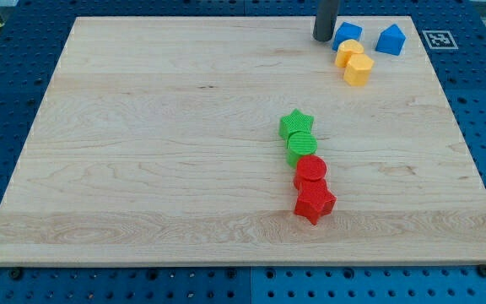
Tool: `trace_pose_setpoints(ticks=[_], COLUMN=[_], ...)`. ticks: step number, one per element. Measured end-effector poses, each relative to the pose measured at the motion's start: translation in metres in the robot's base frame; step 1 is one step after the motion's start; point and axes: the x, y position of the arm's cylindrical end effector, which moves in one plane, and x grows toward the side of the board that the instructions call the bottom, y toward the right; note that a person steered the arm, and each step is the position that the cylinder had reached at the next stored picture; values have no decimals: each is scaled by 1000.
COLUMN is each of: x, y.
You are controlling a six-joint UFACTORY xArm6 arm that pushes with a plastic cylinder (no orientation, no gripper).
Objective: Move the blue triangle to the top of the blue cube
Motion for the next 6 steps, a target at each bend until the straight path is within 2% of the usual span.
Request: trace_pose_setpoints(ticks=[1, 2, 3, 6], x=[-7, -39, -53, -42], y=[-1, -3, -1, 133])
